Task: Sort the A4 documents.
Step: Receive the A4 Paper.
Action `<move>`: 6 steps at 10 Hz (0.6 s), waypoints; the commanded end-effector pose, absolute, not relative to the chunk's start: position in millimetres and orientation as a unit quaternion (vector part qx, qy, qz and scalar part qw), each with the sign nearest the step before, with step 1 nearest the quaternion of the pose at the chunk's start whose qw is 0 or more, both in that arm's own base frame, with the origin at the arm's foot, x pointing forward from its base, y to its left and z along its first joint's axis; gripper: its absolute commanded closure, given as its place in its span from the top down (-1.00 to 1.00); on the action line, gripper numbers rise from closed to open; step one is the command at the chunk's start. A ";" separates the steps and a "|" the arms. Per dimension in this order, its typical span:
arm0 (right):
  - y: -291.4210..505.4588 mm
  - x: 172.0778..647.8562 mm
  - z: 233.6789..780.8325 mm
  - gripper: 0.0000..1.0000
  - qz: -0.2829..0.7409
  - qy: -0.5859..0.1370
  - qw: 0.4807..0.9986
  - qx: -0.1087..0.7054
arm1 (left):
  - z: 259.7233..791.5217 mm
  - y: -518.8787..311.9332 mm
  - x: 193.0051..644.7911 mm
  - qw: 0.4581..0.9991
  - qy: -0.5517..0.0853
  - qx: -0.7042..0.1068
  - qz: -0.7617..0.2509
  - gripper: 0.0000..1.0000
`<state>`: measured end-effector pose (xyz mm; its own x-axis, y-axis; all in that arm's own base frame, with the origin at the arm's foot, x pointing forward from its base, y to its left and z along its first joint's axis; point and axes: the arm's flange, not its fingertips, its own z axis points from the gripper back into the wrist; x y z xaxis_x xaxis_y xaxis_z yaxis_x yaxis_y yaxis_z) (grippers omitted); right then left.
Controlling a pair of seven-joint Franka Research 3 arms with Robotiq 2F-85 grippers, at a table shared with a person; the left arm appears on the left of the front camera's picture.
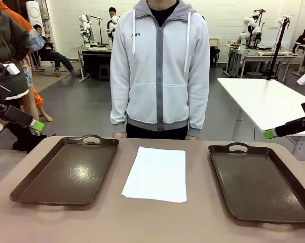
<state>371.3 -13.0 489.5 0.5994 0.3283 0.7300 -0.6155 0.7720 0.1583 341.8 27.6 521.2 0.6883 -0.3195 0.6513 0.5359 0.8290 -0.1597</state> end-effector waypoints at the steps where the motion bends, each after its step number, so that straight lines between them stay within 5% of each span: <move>1: -12.9 371.2 488.9 1.00 0.271 -0.358 0.868 0.210 | 520.3 28.9 342.1 0.902 -0.316 -0.174 -0.238 1.00; 6: -12.9 371.2 488.9 1.00 0.271 -0.358 0.868 0.210 | 520.3 28.9 342.1 0.902 -0.316 -0.174 -0.238 1.00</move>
